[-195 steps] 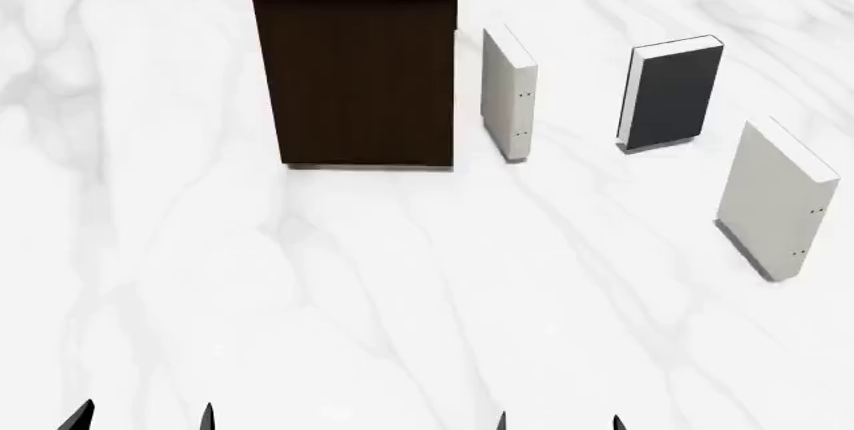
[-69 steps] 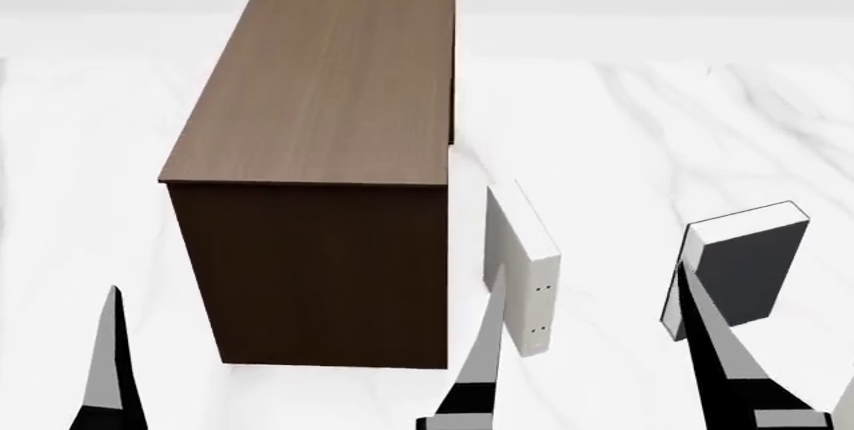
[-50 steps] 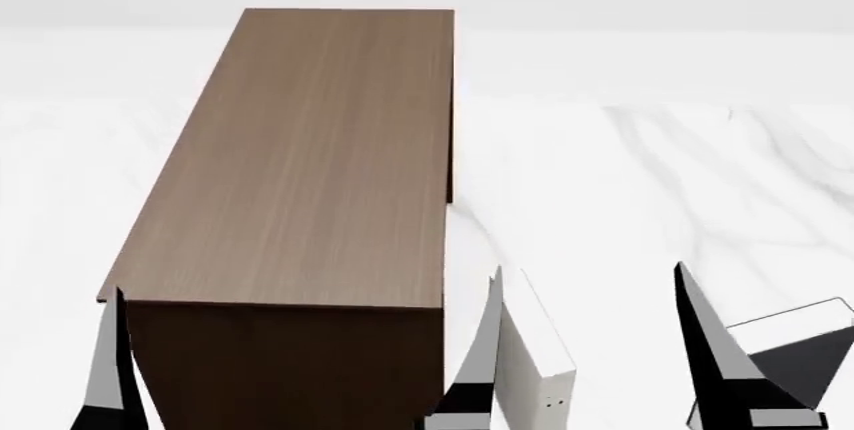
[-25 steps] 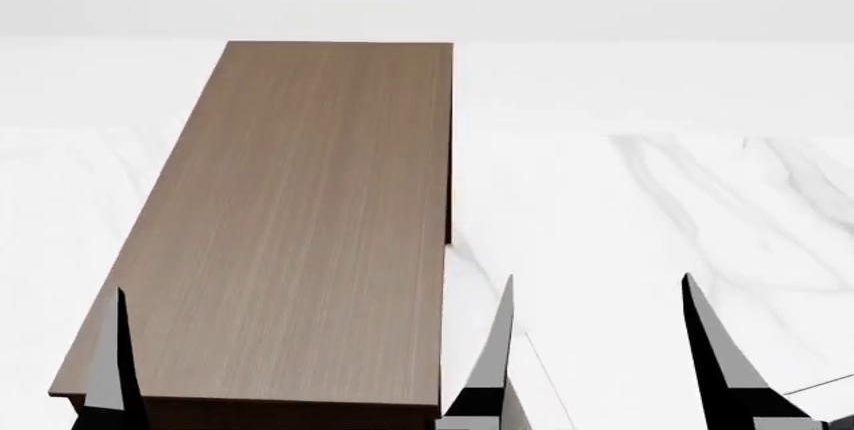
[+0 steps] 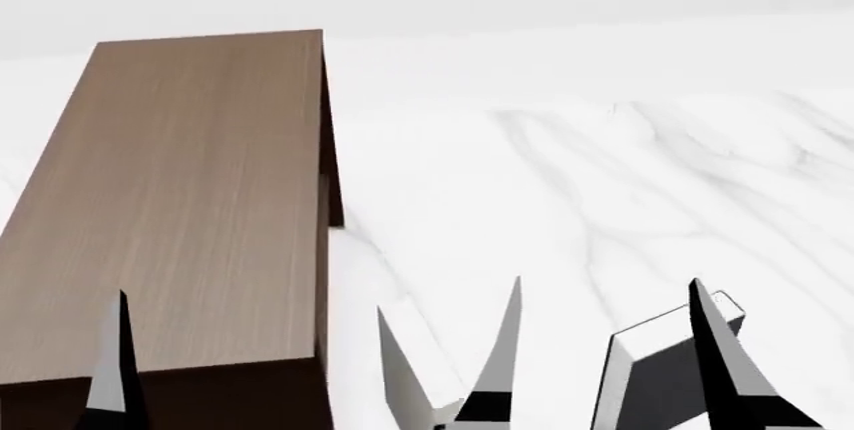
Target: Pick up the book in the middle and place it on the cabinet shelf.
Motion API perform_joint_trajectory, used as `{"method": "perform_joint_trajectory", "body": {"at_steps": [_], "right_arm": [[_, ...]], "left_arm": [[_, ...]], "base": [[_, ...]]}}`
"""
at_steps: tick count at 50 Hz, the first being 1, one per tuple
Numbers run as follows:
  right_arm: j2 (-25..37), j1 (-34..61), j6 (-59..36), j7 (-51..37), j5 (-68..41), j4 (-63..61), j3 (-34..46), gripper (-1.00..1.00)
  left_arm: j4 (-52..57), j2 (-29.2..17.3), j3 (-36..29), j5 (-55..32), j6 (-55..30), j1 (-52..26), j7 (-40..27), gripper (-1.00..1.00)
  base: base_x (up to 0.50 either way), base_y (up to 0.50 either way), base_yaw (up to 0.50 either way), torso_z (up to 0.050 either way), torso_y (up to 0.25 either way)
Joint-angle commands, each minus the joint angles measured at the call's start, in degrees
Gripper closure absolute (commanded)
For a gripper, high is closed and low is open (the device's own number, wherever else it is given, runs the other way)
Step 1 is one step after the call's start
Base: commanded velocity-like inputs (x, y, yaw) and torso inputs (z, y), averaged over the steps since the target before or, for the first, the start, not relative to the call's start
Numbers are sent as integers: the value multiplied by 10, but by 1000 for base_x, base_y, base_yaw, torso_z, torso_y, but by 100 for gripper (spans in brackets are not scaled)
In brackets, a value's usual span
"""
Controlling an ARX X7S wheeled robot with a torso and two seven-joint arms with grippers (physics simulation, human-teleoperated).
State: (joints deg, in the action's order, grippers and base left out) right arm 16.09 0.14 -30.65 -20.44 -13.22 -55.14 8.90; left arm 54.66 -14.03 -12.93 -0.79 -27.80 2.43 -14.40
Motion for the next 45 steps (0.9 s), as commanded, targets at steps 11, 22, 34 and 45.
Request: {"method": "perform_joint_trajectory", "body": {"at_steps": [11,22,34,45], "right_arm": [[10,13,-29,-23,13,6,20,-100],[15,20,-45,-31,20,4,32,-100],[18,20,-43,-33,17,5,33,-100],[21,20,-42,-36,15,5,35,-100]], "left_arm": [[-2,-6,3,-13,9,1,-8,-100],[7,-7,6,-23,-9,-4,-12,-100],[6,-11,3,-26,-9,-4,-18,-100],[4,-13,5,-34,-4,-3,-21,-100]], "base": [[-78,13,-430,0,0],[0,0,0,47,0],[0,0,0,50,0],[0,0,0,50,0]]}}
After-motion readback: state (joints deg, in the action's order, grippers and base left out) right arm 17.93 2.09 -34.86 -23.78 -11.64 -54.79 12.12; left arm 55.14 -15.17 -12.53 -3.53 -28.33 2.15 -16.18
